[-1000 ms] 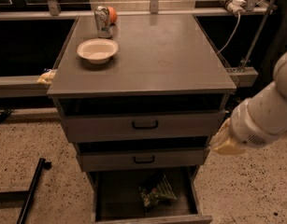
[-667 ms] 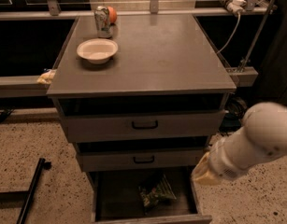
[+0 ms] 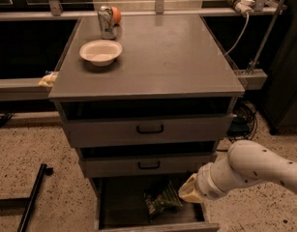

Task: Pick green jalapeno chip bag from bottom drawer and place on counter

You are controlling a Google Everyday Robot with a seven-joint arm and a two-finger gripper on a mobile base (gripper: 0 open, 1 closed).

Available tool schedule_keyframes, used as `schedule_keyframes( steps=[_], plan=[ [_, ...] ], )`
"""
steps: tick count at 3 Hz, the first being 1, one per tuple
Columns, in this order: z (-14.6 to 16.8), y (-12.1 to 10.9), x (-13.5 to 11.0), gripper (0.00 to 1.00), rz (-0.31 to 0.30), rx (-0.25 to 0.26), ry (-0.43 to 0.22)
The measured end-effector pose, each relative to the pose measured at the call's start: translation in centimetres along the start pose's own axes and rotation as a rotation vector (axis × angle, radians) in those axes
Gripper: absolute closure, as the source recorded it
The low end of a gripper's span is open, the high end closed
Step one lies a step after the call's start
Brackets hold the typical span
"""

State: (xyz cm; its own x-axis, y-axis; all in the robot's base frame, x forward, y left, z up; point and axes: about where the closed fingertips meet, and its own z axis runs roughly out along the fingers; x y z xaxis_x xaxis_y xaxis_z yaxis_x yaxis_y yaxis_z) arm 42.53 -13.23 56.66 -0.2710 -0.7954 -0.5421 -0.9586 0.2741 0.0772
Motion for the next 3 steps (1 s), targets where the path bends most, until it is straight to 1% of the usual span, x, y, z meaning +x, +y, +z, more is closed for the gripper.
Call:
schedule_keyframes(
  steps=[1, 2, 3],
  plan=[
    [0.0, 0.0, 0.0, 1.0, 0.0, 0.0, 0.0],
    [2.0, -1.1, 0.9, 1.0, -0.049, 0.041, -0.018],
    [5.7, -5.5, 2.3, 1.0, -0.151, 0.137, -0.072]
  ],
)
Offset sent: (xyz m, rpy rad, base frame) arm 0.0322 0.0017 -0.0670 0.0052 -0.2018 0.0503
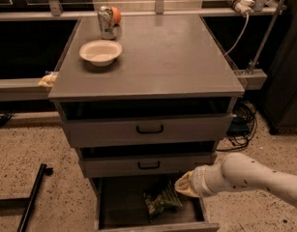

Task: Pick green jalapeno chip bag from bottom drawer and place on counter

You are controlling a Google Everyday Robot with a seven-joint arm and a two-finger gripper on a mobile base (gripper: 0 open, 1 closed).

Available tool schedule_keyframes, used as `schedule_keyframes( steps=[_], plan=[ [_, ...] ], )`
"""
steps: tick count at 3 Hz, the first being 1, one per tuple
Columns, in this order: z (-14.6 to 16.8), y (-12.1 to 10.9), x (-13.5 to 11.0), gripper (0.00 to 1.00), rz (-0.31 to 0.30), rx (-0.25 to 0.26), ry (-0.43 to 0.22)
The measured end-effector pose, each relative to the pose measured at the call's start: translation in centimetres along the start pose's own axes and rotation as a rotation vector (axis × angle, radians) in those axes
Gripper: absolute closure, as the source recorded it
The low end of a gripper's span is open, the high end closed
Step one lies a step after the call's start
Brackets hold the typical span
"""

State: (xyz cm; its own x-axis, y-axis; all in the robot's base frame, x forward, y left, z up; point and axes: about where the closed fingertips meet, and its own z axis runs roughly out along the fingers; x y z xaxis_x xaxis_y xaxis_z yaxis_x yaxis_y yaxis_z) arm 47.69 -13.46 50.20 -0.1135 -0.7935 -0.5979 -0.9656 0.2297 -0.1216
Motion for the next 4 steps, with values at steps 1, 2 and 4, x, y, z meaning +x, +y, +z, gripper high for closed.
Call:
schedule_keyframes(
  steps=[1, 2, 4],
  plan=[
    [5.4, -4.3, 2.4, 1.0, -0.069, 0.034, -0.052],
    [7.9, -4.7, 3.9, 1.0, -0.036, 0.03, -0.08],
    [11.2, -3.9, 5.9, 1.0, -0.054, 0.026, -0.093]
  ],
)
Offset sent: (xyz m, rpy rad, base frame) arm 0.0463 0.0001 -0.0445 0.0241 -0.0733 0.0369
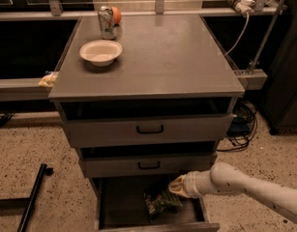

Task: Pick green jalapeno chip bag from bottom drawer and place on counter

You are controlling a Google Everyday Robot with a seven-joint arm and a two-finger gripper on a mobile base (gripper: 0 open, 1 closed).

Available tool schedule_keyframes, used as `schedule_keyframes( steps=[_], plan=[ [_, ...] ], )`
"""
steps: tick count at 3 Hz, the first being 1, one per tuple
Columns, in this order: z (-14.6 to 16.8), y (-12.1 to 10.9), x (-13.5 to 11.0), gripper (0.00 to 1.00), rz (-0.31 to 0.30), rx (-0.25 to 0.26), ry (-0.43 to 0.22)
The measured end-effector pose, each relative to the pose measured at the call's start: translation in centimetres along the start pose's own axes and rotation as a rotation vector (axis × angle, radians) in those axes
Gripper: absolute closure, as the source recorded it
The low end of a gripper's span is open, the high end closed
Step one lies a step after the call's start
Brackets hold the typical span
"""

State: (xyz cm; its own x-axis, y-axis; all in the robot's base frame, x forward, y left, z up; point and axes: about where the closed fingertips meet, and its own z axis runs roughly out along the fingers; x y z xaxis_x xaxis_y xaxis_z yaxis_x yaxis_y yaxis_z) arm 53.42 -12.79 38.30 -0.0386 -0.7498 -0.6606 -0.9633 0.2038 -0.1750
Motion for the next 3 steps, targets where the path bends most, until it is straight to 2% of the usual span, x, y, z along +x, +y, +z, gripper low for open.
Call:
schedule_keyframes(
  steps=[1, 2, 3],
  plan=[
    [4.9, 0.9, 3.2, 1.0, -0.038, -0.009, -0.016],
    [7.8, 3.1, 5.0, 1.0, 0.004, -0.035, -0.037],
    [7.9, 3.2, 4.9, 1.0, 0.004, -0.036, -0.037]
  ],
)
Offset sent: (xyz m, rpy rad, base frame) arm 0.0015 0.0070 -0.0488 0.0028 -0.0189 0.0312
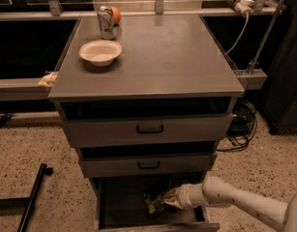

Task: Pick green jalapeno chip bag from bottom drawer and place on counter

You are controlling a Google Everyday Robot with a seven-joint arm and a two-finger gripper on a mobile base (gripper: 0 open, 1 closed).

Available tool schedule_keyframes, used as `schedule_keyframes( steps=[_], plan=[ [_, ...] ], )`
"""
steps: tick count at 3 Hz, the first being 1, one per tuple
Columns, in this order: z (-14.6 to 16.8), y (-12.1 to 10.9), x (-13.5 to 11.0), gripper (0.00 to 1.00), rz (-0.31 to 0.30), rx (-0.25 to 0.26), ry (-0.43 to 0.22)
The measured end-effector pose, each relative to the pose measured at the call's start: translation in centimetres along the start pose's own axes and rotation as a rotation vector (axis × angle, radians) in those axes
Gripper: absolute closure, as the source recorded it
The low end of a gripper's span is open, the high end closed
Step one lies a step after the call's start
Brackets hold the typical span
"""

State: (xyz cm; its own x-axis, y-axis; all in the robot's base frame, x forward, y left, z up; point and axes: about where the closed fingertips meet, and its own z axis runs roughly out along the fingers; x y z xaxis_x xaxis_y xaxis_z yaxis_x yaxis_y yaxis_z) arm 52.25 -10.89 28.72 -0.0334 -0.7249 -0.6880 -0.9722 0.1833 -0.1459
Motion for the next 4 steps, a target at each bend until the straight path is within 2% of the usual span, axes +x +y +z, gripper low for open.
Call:
schedule_keyframes(
  steps=[1, 2, 4],
  plan=[
    [1.2, -0.1, 0.7, 0.81, -0.022, -0.007, 0.01],
    [2.3, -0.5, 1.9, 0.58, -0.035, -0.01, 0.017],
    [4.3, -1.6, 3.6, 0.15, -0.054, 0.0, -0.008]
  ],
)
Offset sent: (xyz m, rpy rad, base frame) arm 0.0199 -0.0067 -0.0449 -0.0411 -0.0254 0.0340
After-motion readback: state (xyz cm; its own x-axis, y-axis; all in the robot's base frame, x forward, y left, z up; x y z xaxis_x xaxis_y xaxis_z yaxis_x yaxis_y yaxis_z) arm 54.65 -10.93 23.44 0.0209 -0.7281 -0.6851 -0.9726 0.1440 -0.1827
